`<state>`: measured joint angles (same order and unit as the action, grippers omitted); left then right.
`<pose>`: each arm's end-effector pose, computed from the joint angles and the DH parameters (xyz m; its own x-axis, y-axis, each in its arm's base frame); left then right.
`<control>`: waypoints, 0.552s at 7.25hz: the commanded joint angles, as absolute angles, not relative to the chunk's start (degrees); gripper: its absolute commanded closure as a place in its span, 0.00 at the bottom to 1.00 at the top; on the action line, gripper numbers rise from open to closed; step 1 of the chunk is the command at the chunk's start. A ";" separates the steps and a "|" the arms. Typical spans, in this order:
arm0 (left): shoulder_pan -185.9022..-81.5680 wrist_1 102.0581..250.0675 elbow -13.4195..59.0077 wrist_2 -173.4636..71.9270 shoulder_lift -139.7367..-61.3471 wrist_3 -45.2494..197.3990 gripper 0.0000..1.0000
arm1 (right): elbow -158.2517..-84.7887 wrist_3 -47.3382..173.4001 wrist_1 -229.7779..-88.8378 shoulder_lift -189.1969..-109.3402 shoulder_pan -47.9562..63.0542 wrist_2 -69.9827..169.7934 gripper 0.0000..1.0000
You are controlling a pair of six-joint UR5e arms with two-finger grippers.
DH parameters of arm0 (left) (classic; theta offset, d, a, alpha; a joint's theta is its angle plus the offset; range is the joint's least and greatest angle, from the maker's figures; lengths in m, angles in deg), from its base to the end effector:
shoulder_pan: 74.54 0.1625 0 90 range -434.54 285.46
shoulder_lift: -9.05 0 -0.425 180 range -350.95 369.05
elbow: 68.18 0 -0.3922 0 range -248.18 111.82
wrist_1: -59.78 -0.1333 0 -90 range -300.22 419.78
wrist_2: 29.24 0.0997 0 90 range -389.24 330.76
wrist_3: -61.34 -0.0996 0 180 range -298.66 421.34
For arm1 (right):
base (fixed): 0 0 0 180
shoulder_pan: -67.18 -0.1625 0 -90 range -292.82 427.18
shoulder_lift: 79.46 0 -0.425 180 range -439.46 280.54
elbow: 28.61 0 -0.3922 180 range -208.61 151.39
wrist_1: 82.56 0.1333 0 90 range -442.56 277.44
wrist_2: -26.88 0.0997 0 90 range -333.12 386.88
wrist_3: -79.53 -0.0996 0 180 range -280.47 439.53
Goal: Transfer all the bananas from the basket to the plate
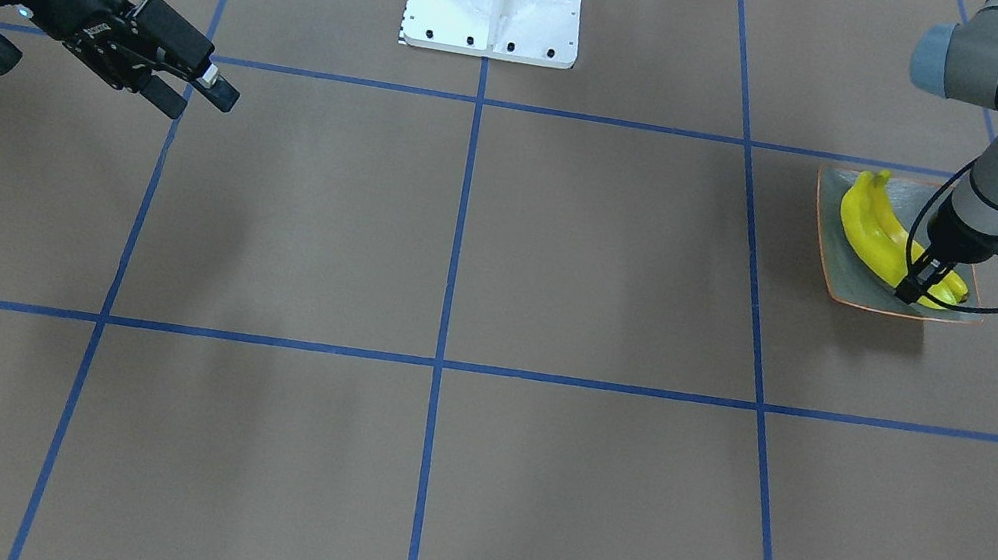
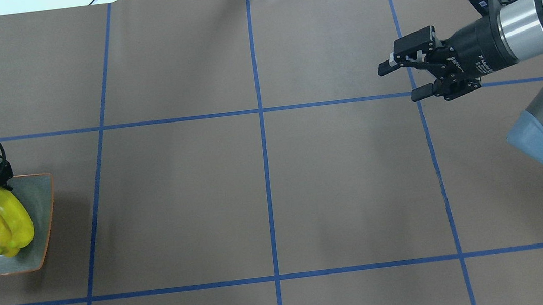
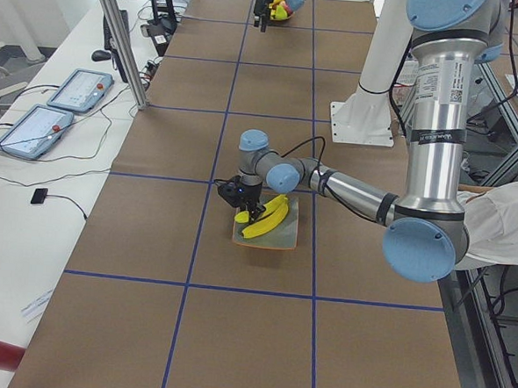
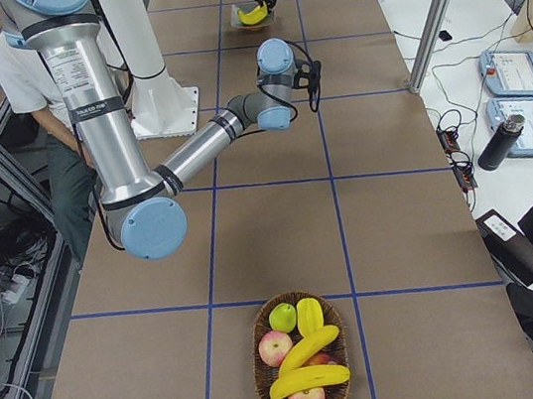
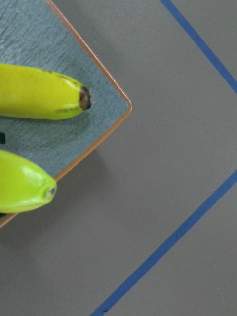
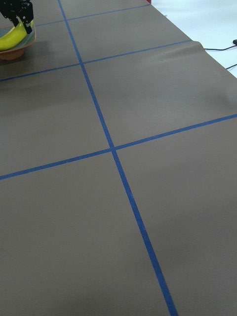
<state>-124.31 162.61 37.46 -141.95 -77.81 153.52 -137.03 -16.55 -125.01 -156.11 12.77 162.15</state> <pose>0.2434 -0.4346 0.5424 0.5606 -0.7170 -0.4142 0.6194 0.6951 -0.3650 -0.2511 -0.4584 0.2845 0.0897 0.2534 0.9632 -0.1765 0.9558 -0.2350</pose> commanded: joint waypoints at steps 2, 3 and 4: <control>-124.37 162.36 41.14 -142.52 -76.29 149.94 0.00 | -138.12 -16.97 -125.01 -156.36 12.25 162.41 0.00; -124.37 162.18 41.51 -143.31 -76.64 149.94 0.00 | -138.12 -16.97 -125.01 -156.54 12.16 162.41 0.00; -124.46 162.18 42.38 -144.36 -77.25 150.03 0.00 | -138.21 -16.80 -125.01 -157.67 11.29 162.32 0.00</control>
<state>-124.39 162.28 41.36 -143.31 -76.72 150.03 -138.11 -16.91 -125.02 -156.75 11.98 162.39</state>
